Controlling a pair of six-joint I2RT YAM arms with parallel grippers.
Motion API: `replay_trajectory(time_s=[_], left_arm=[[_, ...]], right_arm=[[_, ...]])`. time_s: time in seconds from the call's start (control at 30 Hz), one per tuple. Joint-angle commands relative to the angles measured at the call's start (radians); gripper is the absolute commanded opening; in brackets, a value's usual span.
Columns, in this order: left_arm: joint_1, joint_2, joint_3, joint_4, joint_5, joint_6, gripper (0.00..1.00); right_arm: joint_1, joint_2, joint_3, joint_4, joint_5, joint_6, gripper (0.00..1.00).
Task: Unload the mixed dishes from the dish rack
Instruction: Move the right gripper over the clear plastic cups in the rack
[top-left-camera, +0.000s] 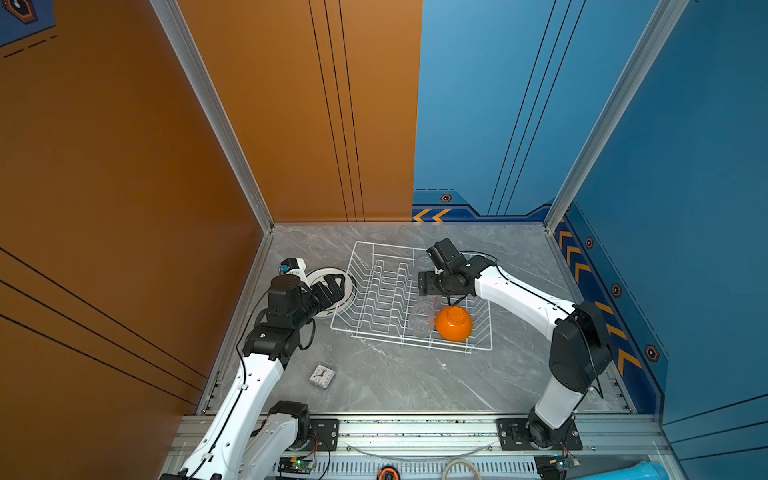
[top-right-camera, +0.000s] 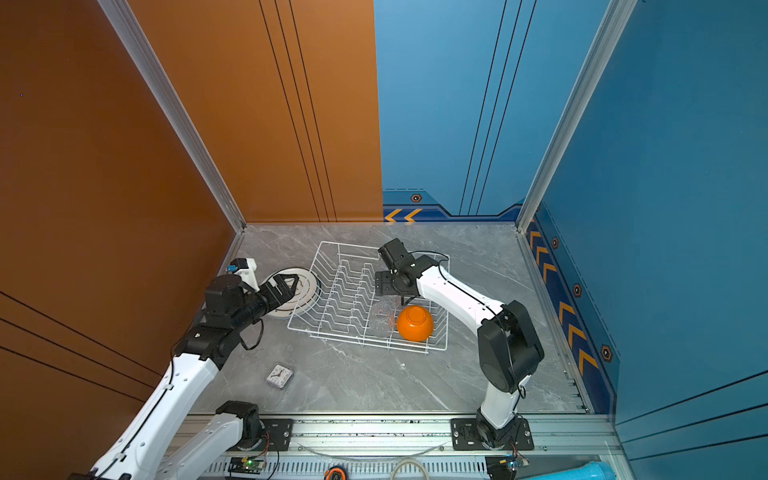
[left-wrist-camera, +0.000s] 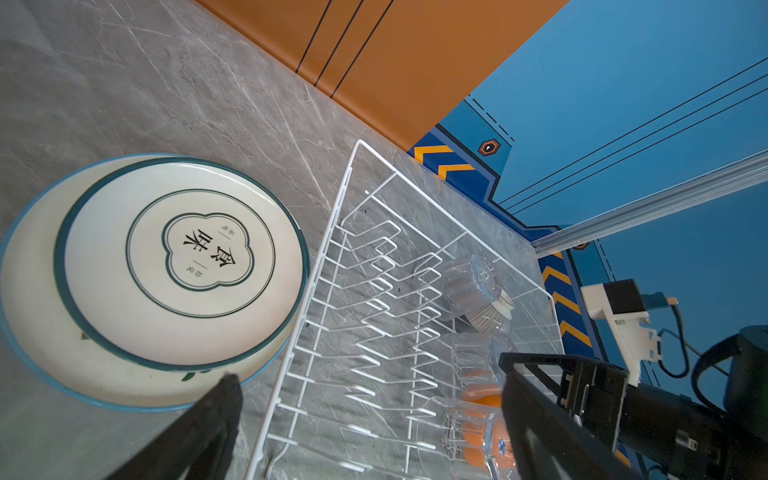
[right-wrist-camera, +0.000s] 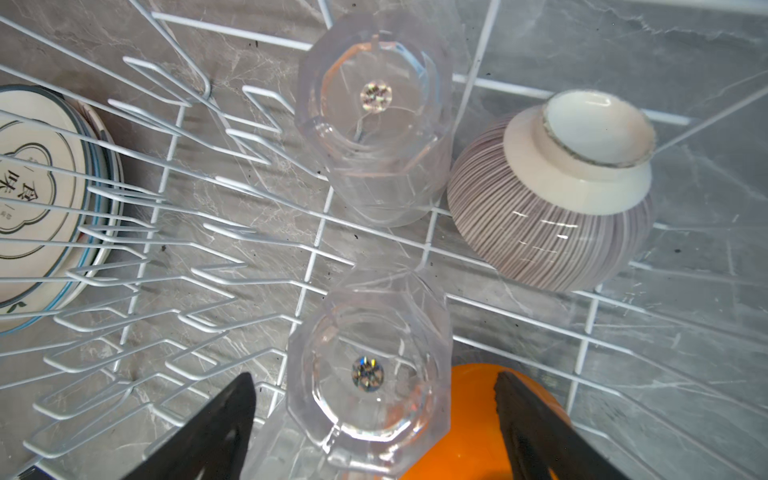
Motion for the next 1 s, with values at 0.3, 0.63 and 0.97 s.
replay_trajectory(time_s=[0.3, 0.63, 0.97], left_arm=[[-0.015, 0.034, 0.005, 0.036, 0.006, 0.003, 0.98], [-0.019, 0.039, -0.007, 0.036, 0.005, 0.005, 0.98], [-0.03, 0.053, -0.008, 0.035, 0.007, 0.004, 0.98]], right_arm=[[0.011, 0.065, 0.061, -0.085, 0.056, -0.025, 0.85], [0.019, 0.11, 0.074, -0.091, 0.064, -0.02, 0.73], [0.015, 0.118, 0.084, -0.091, 0.077, -0.021, 0.64]])
